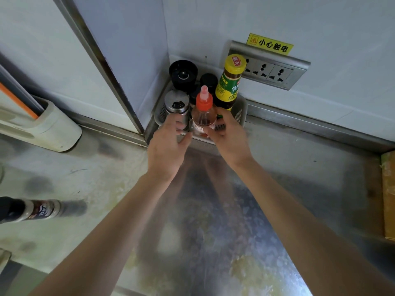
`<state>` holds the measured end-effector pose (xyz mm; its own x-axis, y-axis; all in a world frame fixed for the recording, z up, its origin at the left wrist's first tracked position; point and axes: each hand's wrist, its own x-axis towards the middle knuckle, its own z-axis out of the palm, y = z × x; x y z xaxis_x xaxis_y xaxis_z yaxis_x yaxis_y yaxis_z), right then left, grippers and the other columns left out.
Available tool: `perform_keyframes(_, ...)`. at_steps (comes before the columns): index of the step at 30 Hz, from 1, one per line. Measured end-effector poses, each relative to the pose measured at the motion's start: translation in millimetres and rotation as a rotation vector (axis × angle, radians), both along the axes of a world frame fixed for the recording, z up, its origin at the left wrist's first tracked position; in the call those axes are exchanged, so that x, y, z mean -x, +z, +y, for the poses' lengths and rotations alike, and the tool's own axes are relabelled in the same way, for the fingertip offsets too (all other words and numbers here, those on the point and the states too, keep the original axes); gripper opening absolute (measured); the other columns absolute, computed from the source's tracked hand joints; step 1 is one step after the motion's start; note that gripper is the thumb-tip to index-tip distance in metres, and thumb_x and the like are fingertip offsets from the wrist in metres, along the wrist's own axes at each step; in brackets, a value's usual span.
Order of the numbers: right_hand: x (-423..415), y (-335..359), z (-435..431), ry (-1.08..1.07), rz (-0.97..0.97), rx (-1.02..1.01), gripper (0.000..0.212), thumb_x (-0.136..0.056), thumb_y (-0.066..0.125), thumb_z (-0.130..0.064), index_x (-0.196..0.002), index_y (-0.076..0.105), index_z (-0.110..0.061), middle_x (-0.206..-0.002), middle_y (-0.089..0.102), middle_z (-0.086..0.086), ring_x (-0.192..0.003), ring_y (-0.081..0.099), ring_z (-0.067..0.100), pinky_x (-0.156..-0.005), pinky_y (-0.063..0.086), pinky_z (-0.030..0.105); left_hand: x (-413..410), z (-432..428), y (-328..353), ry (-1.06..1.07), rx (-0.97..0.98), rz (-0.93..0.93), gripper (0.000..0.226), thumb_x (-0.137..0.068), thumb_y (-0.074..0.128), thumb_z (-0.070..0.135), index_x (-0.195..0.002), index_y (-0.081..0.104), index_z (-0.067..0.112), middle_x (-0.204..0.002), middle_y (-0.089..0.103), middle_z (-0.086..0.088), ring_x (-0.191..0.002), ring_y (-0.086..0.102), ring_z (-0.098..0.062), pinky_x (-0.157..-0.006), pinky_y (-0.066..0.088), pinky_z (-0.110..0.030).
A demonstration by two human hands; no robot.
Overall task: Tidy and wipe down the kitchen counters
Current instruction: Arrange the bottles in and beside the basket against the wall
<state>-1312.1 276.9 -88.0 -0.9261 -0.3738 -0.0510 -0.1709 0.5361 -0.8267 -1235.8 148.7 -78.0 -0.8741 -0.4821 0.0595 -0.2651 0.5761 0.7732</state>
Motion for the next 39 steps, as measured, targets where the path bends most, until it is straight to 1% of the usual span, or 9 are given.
perform_keyframes(3,0,-1,-1,-0.037,-0.018,-0.005,0.049,-0.081,0.068,-0.034,-0.125,0.047,-0.027,-0.108,0.065,0.003,-0.093,0.065,0.022,-0.083,0.053,0.043,-12,-8,-1,0.035,-0.061,-0.015,0.033,-0.084,0.064,0.021,-0.114,0.052,0.014,-0.099,0.059,0.009,-0.091,0.062,-0.014,-0.083,0.052,-0.041)
perform_keyframes(6,-2,1,2,-0.047,-0.08,0.04,0.051,-0.081,0.07,-0.024,-0.126,0.047,-0.022,-0.104,0.065,-0.001,-0.091,0.066,0.017,-0.084,0.054,0.039,-26,-12,-1,0.073,-0.106,-0.015,0.032,-0.084,0.064,0.019,-0.114,0.054,0.015,-0.098,0.06,0.008,-0.089,0.061,-0.016,-0.084,0.051,-0.042)
perform_keyframes(11,-12,5,8,-0.089,-0.083,0.001,0.048,-0.077,0.061,-0.012,-0.124,0.048,-0.015,-0.116,0.062,0.006,-0.105,0.06,0.02,-0.092,0.049,0.044,-62,-19,1,0.11,-0.137,-0.045,0.029,-0.083,0.064,0.018,-0.11,0.056,0.014,-0.098,0.061,0.007,-0.089,0.062,-0.015,-0.083,0.051,-0.038)
perform_keyframes(15,-48,17,10,-0.151,-0.022,-0.09,0.046,-0.082,0.061,-0.007,-0.126,0.048,-0.01,-0.128,0.054,0.009,-0.114,0.053,0.023,-0.097,0.043,0.034,-92,-22,6,0.093,-0.183,-0.075,0.026,-0.082,0.065,0.018,-0.107,0.057,0.014,-0.098,0.062,0.006,-0.091,0.061,-0.014,-0.08,0.048,-0.029)
perform_keyframes(22,-142,21,-10,0.085,-0.098,-0.181,0.037,-0.086,0.062,-0.016,-0.122,0.053,-0.01,-0.126,0.051,0.009,-0.118,0.05,0.023,-0.094,0.031,0.019,-174,-37,22,0.15,-0.273,-0.126,0.019,-0.083,0.065,0.02,-0.101,0.059,0.018,-0.096,0.064,0.006,-0.091,0.06,-0.01,-0.078,0.043,-0.022)
perform_keyframes(27,-194,29,-55,0.32,-0.097,-0.174,0.035,-0.086,0.063,-0.014,-0.119,0.055,-0.006,-0.122,0.055,0.008,-0.116,0.051,0.021,-0.089,0.028,0.012,-250,-61,29,0.29,-0.29,-0.136,0.013,-0.084,0.064,0.019,-0.097,0.061,0.02,-0.095,0.065,0.009,-0.089,0.06,-0.005,-0.069,0.039,-0.004)
perform_keyframes(34,-239,29,-147,0.468,-0.185,-0.072,0.038,-0.086,0.063,-0.016,-0.122,0.05,-0.011,-0.123,0.053,0.005,-0.115,0.051,0.019,-0.094,0.037,0.022,-329,-109,26,0.514,-0.257,-0.167,0.013,-0.083,0.066,0.017,-0.093,0.058,0.021,-0.09,0.063,0.012,-0.088,0.062,-0.009,-0.076,0.043,-0.023)
perform_keyframes(37,-253,23,-186,0.48,-0.194,-0.034,0.056,-0.084,0.066,-0.019,-0.133,0.04,-0.012,-0.13,0.046,0.007,-0.121,0.046,0.021,-0.099,0.036,0.028,-343,-121,24,0.546,-0.277,-0.187,0.014,-0.083,0.066,0.016,-0.095,0.06,0.018,-0.091,0.065,0.008,-0.087,0.062,-0.007,-0.079,0.047,-0.026)
perform_keyframes(39,-258,21,-206,0.46,-0.229,-0.007,0.07,-0.084,0.067,-0.022,-0.142,0.029,-0.015,-0.139,0.038,0.006,-0.127,0.039,0.019,-0.1,0.031,0.024,-347,-127,25,0.56,-0.289,-0.174,0.014,-0.083,0.066,0.017,-0.096,0.061,0.016,-0.091,0.065,0.007,-0.087,0.061,-0.004,-0.08,0.049,-0.024)
